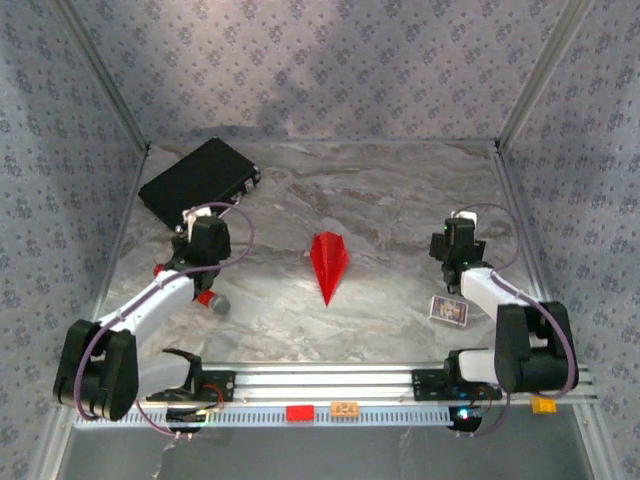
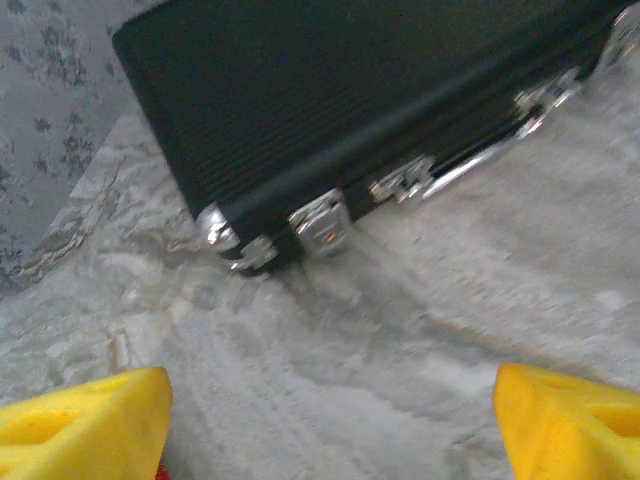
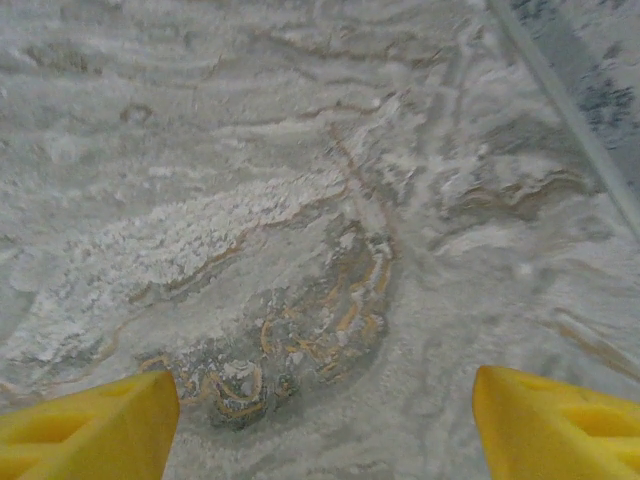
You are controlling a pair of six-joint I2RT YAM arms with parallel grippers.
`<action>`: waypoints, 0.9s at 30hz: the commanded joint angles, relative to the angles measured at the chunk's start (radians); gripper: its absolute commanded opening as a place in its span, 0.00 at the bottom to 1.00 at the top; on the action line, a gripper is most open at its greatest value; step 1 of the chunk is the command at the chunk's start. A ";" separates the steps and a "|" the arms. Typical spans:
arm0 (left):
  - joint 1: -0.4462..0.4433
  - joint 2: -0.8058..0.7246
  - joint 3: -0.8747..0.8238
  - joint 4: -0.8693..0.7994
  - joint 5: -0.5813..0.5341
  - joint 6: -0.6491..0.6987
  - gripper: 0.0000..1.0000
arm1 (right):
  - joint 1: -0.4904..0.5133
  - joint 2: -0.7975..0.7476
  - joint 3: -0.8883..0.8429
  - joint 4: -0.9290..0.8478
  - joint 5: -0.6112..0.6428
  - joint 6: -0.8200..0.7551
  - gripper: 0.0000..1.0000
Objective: Fold a paper plane with a square sheet of paper (pick it up from the middle)
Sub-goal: Reset both arms
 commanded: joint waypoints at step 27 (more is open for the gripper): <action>0.235 0.276 -0.196 0.852 0.418 0.273 0.85 | -0.071 0.192 -0.120 0.623 -0.220 -0.113 0.99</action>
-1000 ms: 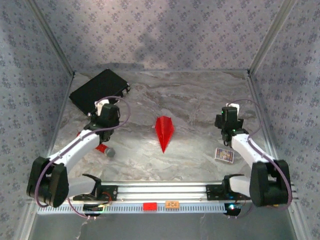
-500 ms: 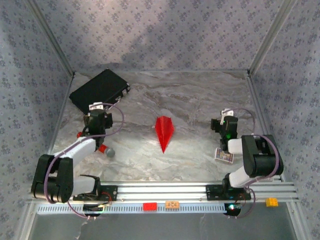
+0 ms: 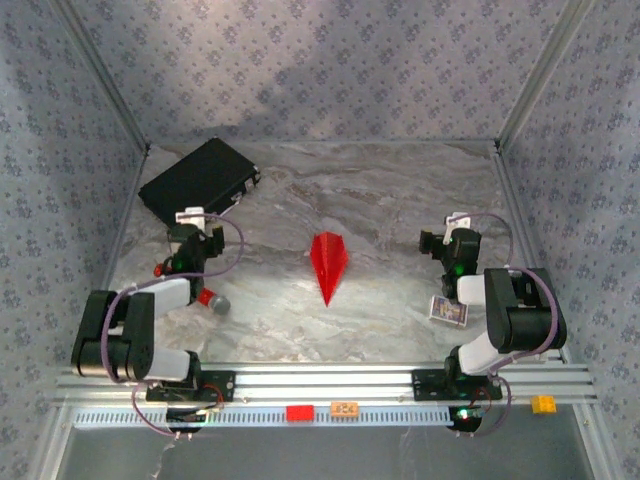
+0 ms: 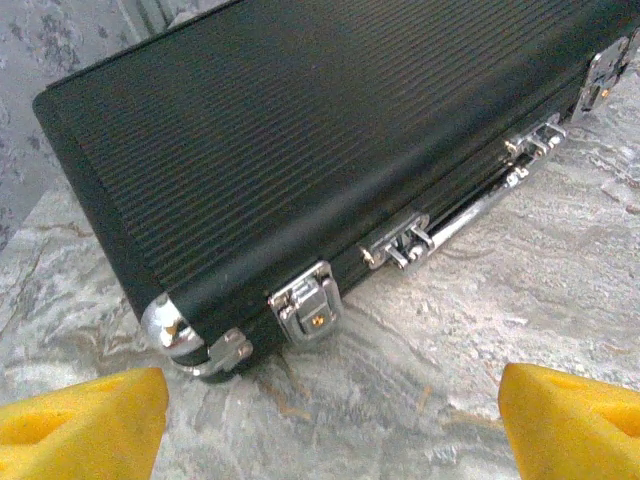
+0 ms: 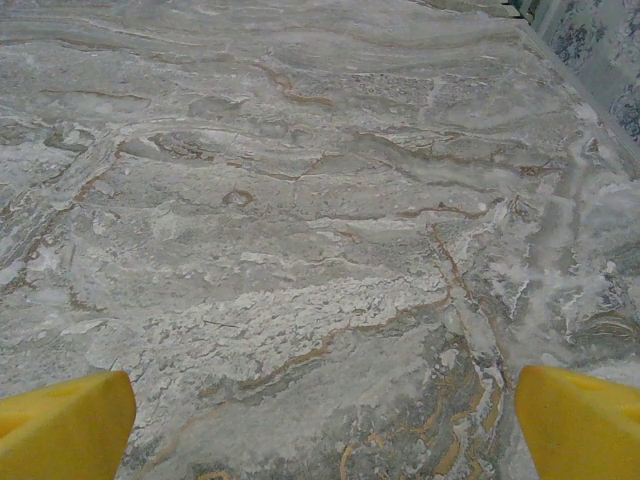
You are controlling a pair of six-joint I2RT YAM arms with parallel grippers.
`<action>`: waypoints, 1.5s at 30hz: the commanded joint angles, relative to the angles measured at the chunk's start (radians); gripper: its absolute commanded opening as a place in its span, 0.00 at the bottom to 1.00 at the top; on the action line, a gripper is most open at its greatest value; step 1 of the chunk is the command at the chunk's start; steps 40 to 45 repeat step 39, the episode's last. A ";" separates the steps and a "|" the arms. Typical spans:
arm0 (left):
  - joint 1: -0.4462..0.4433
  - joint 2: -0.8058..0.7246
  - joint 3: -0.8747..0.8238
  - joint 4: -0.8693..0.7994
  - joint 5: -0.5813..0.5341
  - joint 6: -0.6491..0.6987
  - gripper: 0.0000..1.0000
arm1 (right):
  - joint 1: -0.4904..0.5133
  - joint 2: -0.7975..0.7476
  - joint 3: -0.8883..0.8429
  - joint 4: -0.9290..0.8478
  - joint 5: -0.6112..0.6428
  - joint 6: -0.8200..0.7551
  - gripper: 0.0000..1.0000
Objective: Fold a paper plane with a square sheet of paper (pick it up from the middle)
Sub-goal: Reset both arms
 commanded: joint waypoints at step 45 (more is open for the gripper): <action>0.085 0.132 -0.001 0.182 0.114 -0.036 1.00 | -0.003 -0.007 0.020 0.022 -0.008 0.001 0.99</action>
